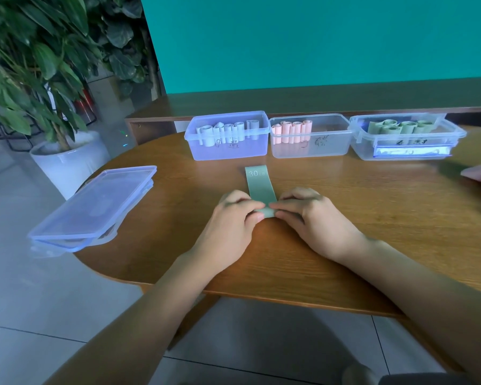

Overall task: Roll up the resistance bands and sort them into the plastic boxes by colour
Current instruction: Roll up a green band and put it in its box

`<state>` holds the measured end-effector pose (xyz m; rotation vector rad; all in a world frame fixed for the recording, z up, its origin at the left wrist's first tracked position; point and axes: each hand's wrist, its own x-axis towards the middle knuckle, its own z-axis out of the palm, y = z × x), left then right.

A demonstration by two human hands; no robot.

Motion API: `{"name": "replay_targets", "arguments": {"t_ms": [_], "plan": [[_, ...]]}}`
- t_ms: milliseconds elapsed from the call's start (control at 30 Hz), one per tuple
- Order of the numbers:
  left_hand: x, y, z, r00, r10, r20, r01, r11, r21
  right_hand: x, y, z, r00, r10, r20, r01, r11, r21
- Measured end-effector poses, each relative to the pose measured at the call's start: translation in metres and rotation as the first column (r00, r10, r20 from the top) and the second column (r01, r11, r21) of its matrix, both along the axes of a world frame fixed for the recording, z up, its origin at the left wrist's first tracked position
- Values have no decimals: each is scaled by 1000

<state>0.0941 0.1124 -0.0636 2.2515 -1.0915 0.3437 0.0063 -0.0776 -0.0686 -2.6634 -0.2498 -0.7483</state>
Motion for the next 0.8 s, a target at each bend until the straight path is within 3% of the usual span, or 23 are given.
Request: {"name": "replay_targets", "arguments": {"t_ms": [267,433,800], "plan": [[2,-1,4,1000,-14,25,14,1000,-8,10,-5,1,998,12,-67,-8,998,55],[14,-6,1,998,-9,57,9,1000,7,10,-3,5,1000,-5,25,5,1000,24],[17,-8,6,1000,7,3,-7,999,-40,25,-10,7,998,22,-56,-22,1000,0]]}}
